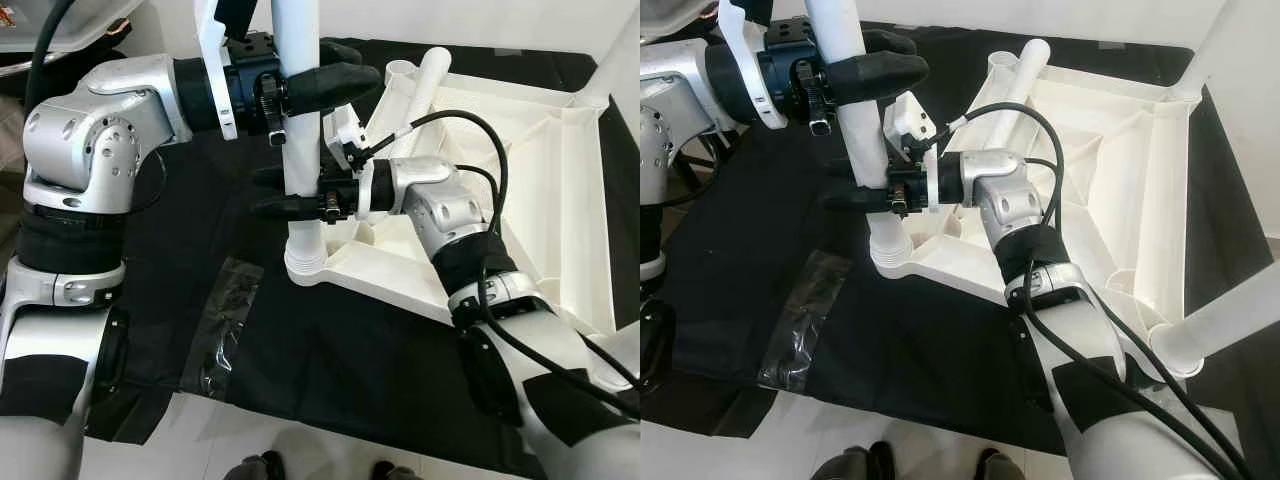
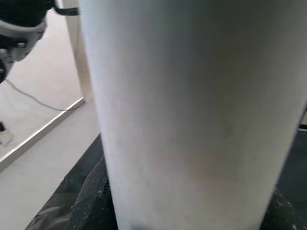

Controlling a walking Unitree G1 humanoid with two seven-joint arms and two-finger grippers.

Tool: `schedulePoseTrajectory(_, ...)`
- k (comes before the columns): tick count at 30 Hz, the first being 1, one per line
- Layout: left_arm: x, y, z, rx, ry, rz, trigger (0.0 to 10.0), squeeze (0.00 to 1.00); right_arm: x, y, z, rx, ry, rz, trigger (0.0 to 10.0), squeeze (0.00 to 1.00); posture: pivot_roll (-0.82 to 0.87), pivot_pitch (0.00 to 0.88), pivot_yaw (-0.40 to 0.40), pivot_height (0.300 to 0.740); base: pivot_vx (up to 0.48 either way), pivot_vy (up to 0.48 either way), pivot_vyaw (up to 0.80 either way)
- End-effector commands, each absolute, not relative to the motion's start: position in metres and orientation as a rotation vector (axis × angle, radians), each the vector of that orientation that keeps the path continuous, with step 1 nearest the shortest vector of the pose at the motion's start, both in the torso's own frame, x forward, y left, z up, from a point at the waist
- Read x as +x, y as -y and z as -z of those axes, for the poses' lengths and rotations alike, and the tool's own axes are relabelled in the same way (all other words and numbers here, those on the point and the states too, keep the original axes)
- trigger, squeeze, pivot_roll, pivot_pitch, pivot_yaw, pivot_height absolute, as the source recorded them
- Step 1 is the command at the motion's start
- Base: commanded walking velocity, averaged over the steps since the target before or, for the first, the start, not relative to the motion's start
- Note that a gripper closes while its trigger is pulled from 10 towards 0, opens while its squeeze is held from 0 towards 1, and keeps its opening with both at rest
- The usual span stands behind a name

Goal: Building children table

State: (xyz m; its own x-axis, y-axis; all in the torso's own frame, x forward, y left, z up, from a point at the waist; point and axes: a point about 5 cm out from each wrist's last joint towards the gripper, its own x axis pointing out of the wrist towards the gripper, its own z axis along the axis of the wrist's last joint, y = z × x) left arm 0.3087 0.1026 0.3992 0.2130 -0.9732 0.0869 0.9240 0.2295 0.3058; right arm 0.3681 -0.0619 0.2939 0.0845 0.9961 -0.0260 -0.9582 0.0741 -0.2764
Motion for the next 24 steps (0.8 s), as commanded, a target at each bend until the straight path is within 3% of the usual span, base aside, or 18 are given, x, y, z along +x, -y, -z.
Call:
schedulePoseTrajectory(1, 0.306, -0.1, -0.395, 0.236, 0.258, 1.371, 10.0, 1.0, 0.37, 0.073, -0.278, -0.177, 0.156, -1.394, 0.0, 0.0, 0.03, 0.248, 0.064, 0.74, 0.0, 0.0, 0.0)
schedulePoseTrajectory(6, 0.31, -0.097, -0.397, 0.184, 0.241, 1.357, 10.0, 1.0, 0.355, 0.086, -0.265, -0.126, 0.166, -1.223, 0.0, 0.0, 0.03, 0.24, 0.056, 0.74, 0.0, 0.0, 0.0)
schedulePoseTrajectory(7, 0.311, -0.098, -0.397, 0.18, 0.235, 1.336, 10.0, 0.0, 0.352, 0.076, -0.244, -0.089, 0.075, -0.989, 0.0, 0.0, 0.04, 0.237, 0.048, 0.74, 0.0, 0.0, 0.0)
schedulePoseTrajectory(8, 0.312, -0.099, -0.398, 0.179, 0.233, 1.322, 10.0, 0.0, 0.349, 0.071, -0.23, -0.071, 0.011, -0.808, 0.0, 0.0, 0.04, 0.237, 0.048, 0.74, 0.0, 0.0, 0.0)
schedulePoseTrajectory(9, 0.312, -0.099, -0.398, 0.179, 0.233, 1.322, 10.0, 0.0, 0.349, 0.071, -0.23, -0.071, 0.011, -0.808, 0.0, 0.0, 0.04, 0.237, 0.048, 0.74, 0.0, 0.0, 0.0)
schedulePoseTrajectory(10, 0.313, -0.1, -0.398, 0.178, 0.231, 1.317, 10.0, 0.0, 0.34, 0.07, -0.213, -0.044, -0.03, -0.523, 0.0, 0.0, 0.03, 0.237, 0.052, 0.74, 0.0, 0.0, 0.0)
schedulePoseTrajectory(11, 0.313, -0.1, -0.398, 0.178, 0.231, 1.317, 10.0, 0.0, 0.34, 0.07, -0.213, -0.044, -0.03, -0.523, 0.0, 0.0, 0.03, 0.237, 0.052, 0.74, 0.0, 0.0, 0.0)
schedulePoseTrajectory(12, 0.313, -0.101, -0.398, 0.176, 0.23, 1.316, 10.0, 0.0, 0.332, 0.073, -0.204, -0.024, -0.058, -0.325, 0.0, 0.0, 0.04, 0.236, 0.055, 0.74, 0.0, 0.0, 0.0)
schedulePoseTrajectory(15, 0.313, -0.101, -0.398, 0.176, 0.23, 1.316, 10.0, 0.0, 0.332, 0.073, -0.204, -0.024, -0.058, -0.325, 0.0, 0.0, 0.04, 0.236, 0.055, 0.74, 0.0, 0.0, 0.0)
schedulePoseTrajectory(17, 0.315, -0.1, -0.396, 0.182, 0.225, 1.322, 10.0, 0.0, 0.323, 0.047, -0.207, 0.025, -0.009, -0.389, 0.0, 0.0, 0.03, 0.212, 0.069, 0.74, 0.0, 0.0, 0.0)
schedulePoseTrajectory(23, 0.314, -0.1, -0.395, 0.197, 0.218, 1.344, 10.0, 0.0, 0.336, 0.04, -0.221, 0.04, 0.046, -0.462, 0.0, 0.0, 0.03, 0.199, 0.062, 0.74, 0.0, 0.0, 0.0)
schedulePoseTrajectory(24, 0.311, -0.104, -0.395, 0.191, 0.215, 1.352, 10.0, 0.0, 0.338, 0.044, -0.225, 0.023, 0.052, -0.442, 8.6, 0.0, 0.02, 0.198, 0.056, 0.74, 0.0, 0.0, 0.0)
